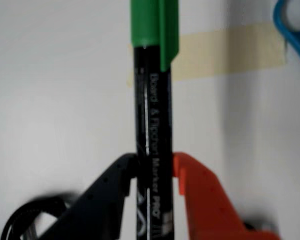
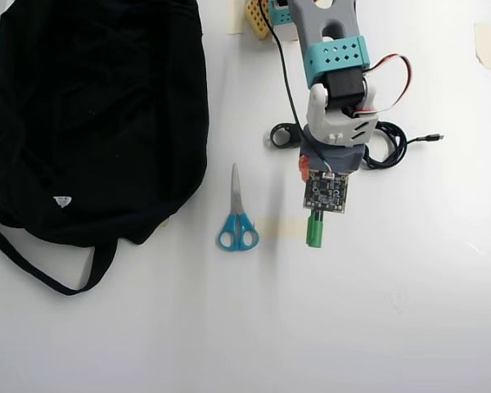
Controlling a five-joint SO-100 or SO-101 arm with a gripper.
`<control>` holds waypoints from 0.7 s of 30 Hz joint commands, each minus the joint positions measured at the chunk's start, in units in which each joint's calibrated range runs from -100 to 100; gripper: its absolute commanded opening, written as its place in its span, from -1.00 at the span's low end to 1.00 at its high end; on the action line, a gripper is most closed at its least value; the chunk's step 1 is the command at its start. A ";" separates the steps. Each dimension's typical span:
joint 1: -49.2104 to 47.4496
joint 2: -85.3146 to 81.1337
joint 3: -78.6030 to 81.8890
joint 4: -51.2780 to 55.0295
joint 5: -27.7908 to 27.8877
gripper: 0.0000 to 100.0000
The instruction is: Put the green marker into the black bag
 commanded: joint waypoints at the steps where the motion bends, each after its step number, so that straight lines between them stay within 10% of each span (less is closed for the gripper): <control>1: 0.42 -7.02 3.08 -1.99 -0.03 -0.96; 21: 6.11 -28.10 16.28 2.74 -0.03 -0.96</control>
